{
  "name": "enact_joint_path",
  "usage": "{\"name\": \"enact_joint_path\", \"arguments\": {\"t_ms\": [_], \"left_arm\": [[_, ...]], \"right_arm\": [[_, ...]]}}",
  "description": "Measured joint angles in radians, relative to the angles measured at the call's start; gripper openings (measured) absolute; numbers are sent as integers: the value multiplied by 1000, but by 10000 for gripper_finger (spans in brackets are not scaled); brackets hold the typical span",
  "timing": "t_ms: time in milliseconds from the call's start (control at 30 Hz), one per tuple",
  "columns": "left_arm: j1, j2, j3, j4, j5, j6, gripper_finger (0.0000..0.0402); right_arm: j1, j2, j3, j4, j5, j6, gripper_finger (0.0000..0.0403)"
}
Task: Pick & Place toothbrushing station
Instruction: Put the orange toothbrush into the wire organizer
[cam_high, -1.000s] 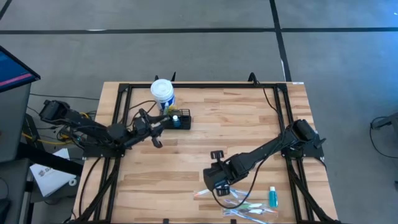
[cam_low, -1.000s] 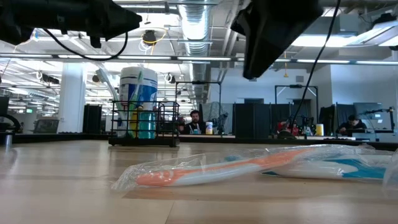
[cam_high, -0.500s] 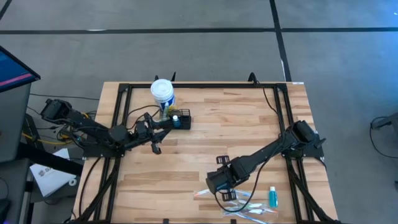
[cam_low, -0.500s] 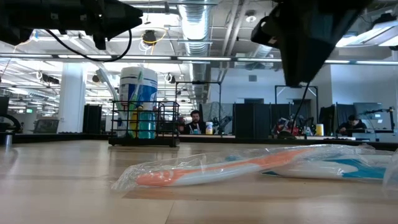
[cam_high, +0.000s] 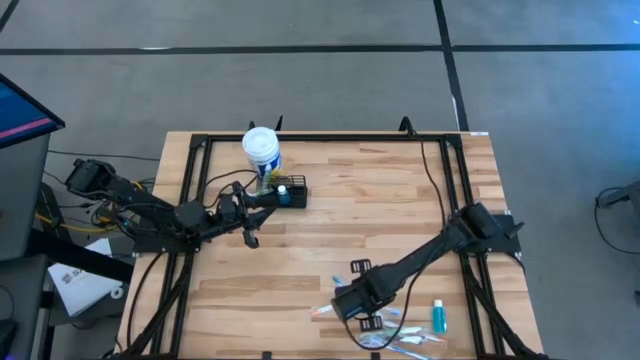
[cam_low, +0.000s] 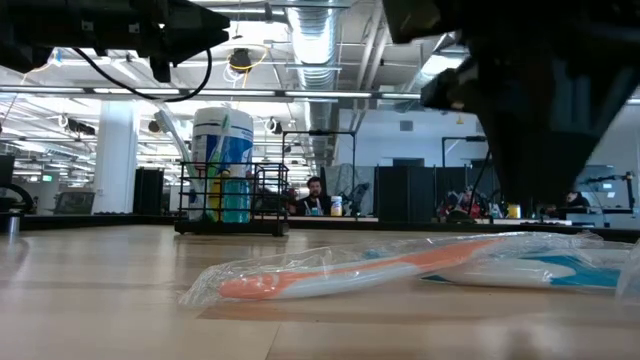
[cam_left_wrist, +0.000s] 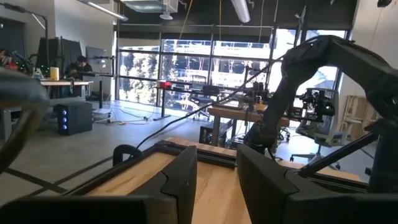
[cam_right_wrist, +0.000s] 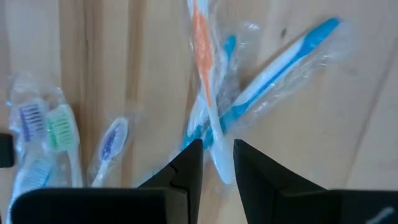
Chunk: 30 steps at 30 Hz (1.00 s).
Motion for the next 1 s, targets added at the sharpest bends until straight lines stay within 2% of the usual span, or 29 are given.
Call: {"name": "enact_joint_path", "arguments": {"t_ms": [700,800,1000], "left_arm": [[0,0,0,-12,-1,2,108],[0,0,0,-14,-1,2,108],[0,0,0,-14,-1,2,108]], "right_arm": [[-5,74,2,18,-9,-34,80],[-8,66,1,20,-6,-34,67],[-14,60,1,15,-7,-41,9]]}}
